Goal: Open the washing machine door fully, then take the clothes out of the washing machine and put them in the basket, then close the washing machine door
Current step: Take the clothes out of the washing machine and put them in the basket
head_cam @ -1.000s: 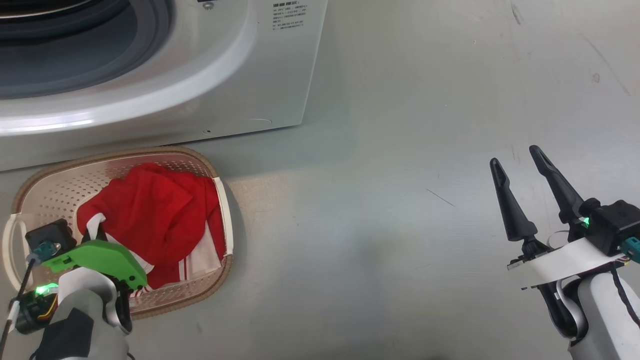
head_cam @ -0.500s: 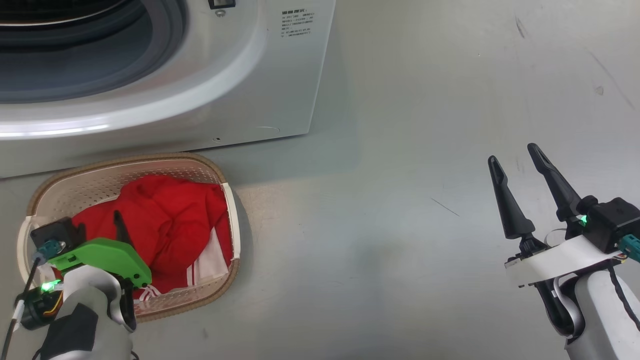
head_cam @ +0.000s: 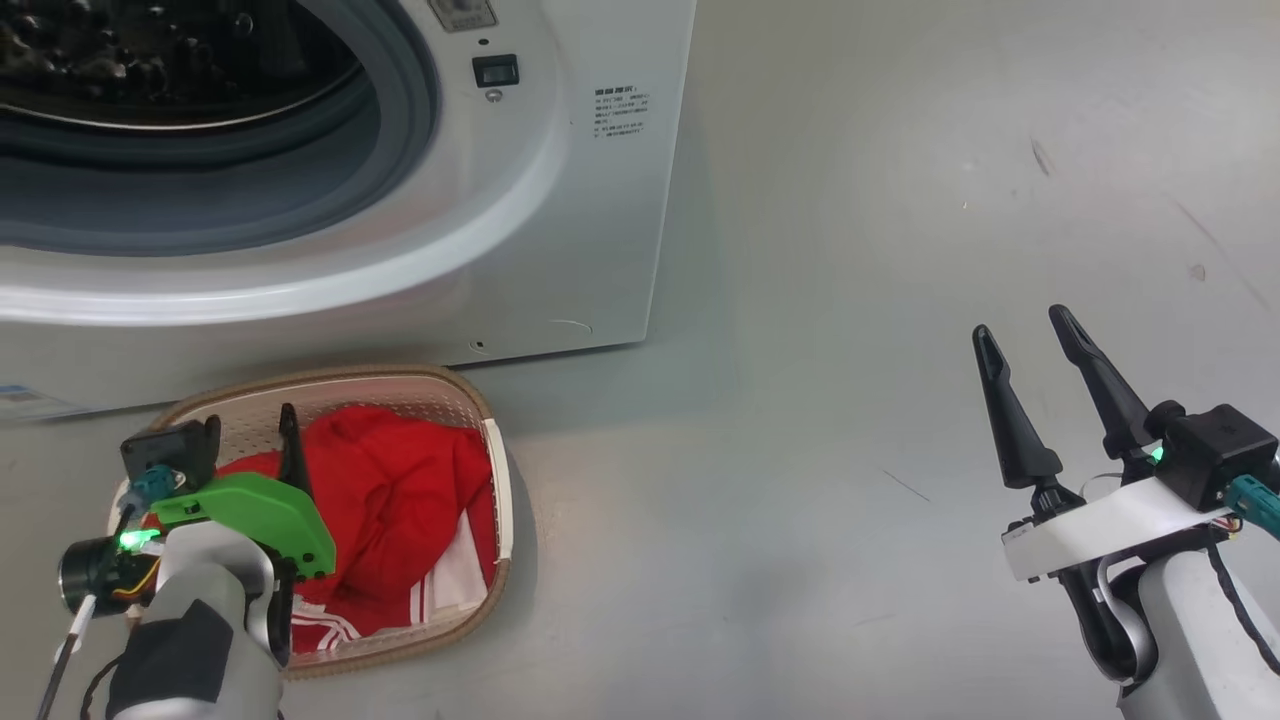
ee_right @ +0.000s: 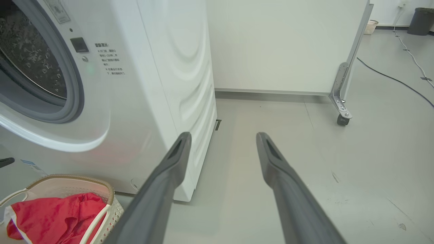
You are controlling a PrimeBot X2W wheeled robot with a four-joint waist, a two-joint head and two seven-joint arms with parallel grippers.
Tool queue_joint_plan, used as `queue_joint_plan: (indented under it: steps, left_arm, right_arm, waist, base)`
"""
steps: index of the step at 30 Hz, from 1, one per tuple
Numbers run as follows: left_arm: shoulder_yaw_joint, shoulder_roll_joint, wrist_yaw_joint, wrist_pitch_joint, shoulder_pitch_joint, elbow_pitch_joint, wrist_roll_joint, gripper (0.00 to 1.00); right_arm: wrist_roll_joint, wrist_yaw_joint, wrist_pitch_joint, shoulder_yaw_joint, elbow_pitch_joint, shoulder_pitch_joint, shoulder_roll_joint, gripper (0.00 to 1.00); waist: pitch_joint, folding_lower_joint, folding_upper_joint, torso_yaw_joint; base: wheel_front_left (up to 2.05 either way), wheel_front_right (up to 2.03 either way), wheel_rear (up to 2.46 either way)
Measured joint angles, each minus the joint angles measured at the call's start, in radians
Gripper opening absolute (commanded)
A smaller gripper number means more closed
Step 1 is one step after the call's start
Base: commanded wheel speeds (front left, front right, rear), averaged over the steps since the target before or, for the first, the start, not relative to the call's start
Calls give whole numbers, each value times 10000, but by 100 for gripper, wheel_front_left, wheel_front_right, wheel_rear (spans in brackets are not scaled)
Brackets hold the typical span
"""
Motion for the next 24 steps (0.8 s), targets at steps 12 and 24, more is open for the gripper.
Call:
queue_joint_plan:
  steps: [12,24]
  left_arm:
    - [-420,-33,-314,0,414,-2040,656,100]
    - [-562,-86,-334,-17,1631,-3891,763,100]
  right_arm:
    - [65,0,0,-339,146,501,134,100]
    - [77,-2,0,-464,148,1011,360,100]
  waist:
    - [-1403,0,0,414]
    - [-2469,0,0,925]
  base:
    - [0,0,0]
    - [0,0,0]
